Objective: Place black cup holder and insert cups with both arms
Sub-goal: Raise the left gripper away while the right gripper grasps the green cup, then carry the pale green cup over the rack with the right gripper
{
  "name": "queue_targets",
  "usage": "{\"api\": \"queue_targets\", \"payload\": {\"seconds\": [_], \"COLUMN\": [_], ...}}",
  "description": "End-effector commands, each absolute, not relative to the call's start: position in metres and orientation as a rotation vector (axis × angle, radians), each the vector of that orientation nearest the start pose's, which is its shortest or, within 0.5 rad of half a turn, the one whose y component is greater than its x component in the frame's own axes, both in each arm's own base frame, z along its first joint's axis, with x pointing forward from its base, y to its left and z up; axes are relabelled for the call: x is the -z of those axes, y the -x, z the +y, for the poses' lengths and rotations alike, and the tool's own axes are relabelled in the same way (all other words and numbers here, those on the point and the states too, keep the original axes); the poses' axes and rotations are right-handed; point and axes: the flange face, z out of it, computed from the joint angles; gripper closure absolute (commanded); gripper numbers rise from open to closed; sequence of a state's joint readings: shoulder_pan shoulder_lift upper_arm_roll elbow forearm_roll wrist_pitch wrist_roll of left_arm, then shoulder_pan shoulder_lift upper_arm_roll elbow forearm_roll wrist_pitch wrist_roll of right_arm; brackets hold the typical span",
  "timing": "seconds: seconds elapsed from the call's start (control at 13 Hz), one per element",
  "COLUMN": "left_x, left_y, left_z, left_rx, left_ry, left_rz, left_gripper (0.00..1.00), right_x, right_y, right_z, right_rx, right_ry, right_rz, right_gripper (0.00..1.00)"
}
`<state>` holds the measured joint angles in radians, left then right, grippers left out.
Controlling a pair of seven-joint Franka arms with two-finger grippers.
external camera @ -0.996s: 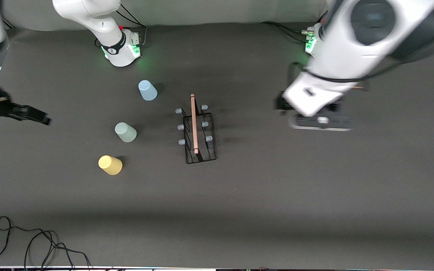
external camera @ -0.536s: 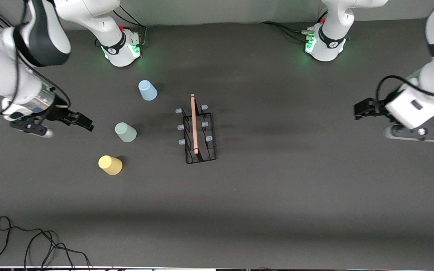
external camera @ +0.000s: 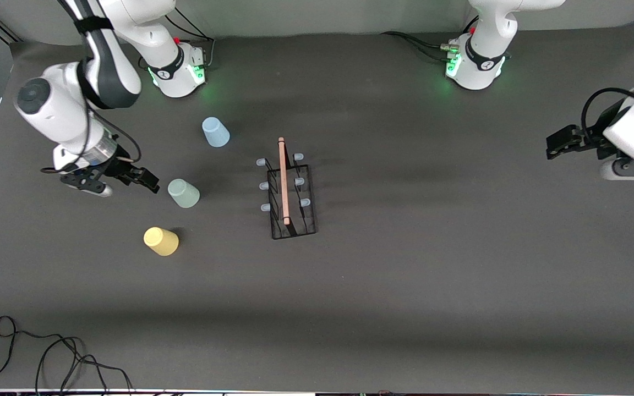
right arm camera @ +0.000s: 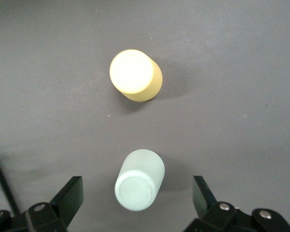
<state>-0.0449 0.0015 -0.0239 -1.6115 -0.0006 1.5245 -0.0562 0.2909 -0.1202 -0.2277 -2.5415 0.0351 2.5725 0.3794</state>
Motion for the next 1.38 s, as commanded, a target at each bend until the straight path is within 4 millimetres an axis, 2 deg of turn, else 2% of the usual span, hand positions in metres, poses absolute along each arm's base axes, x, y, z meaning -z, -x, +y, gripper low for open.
{"api": "queue_targets", "payload": {"seconds": [0.0,0.23,0.38,0.84,0.92,1.0,1.07,1.15,1.23,1.3], "left_x": [-0.611,-0.614,-0.615,-0.61,-0.609,-0.609,-0.607,-0.606,-0.605,-0.605], "left_y": [-0.533,-0.532,-0.533,-0.537,-0.537,-0.538,-0.538,-0.539,-0.539,-0.54], "left_z": [-0.037,-0.035,-0.03,-0.025,-0.027,-0.027,-0.028,-0.028,-0.03,-0.03], "left_rx": [-0.111,-0.102,-0.095,-0.09,-0.092,-0.095,-0.095,-0.095,-0.094,-0.094], "left_ry": [3.121,3.122,3.123,3.124,3.124,3.123,3.123,3.123,3.123,3.123], "left_rz": [0.036,0.031,0.019,0.005,0.005,-0.007,-0.005,-0.005,-0.005,-0.005], "left_gripper": [0.0,0.0,0.0,0.0,0.0,0.0,0.0,0.0,0.0,0.0], "right_x": [-0.287,-0.246,-0.237,-0.218,-0.219,-0.219,-0.22,-0.224,-0.23,-0.24], "right_y": [-0.457,-0.454,-0.453,-0.444,-0.444,-0.442,-0.442,-0.442,-0.442,-0.443], "right_z": [0.03,0.054,0.072,0.069,0.067,0.067,0.068,0.068,0.068,0.068], "right_rx": [0.275,0.306,0.31,0.183,0.169,0.133,0.12,0.118,0.103,0.092], "right_ry": [3.007,2.999,2.983,3.029,3.034,3.046,3.048,3.046,3.045,3.041], "right_rz": [0.569,0.637,0.685,0.7,0.696,0.687,0.683,0.683,0.681,0.68], "right_gripper": [0.0,0.0,0.0,0.02,0.34,0.49,0.55,0.86,1.0,1.0]}}
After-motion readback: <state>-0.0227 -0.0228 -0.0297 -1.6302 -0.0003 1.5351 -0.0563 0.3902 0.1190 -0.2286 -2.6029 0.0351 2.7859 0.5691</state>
